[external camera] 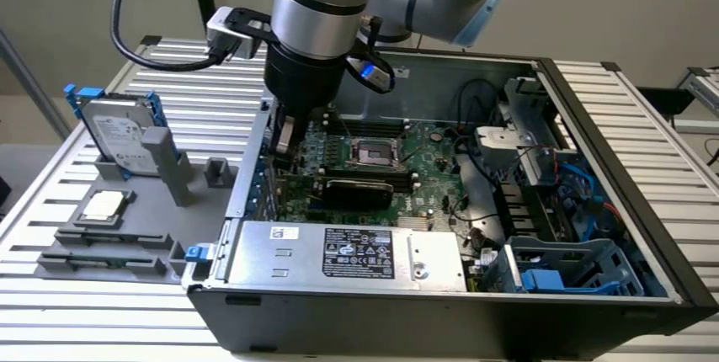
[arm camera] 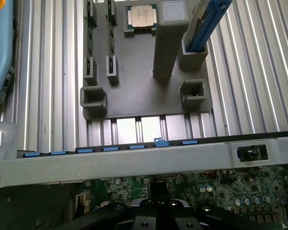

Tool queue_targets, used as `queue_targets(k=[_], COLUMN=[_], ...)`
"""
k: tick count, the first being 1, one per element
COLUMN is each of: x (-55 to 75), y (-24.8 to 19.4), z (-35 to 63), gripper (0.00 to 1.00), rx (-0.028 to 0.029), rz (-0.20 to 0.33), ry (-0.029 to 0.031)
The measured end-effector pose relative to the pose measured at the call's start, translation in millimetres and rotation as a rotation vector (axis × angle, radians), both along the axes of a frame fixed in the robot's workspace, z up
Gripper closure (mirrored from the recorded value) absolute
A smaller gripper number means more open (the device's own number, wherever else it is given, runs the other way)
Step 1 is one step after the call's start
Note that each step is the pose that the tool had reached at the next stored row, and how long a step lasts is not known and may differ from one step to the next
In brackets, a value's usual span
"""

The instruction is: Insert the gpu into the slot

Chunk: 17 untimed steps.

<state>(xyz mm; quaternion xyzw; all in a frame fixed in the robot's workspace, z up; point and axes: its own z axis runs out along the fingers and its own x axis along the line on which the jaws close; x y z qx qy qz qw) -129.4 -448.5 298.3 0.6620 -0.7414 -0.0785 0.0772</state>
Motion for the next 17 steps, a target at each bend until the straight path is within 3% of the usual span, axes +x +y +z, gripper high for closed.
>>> queue_targets(k=[17], x=[-3.9], y=[6.8], z=[-0.8], gripper=[0.89], rx=[-0.0005], rz=[-0.001], ry=[-0.0003])
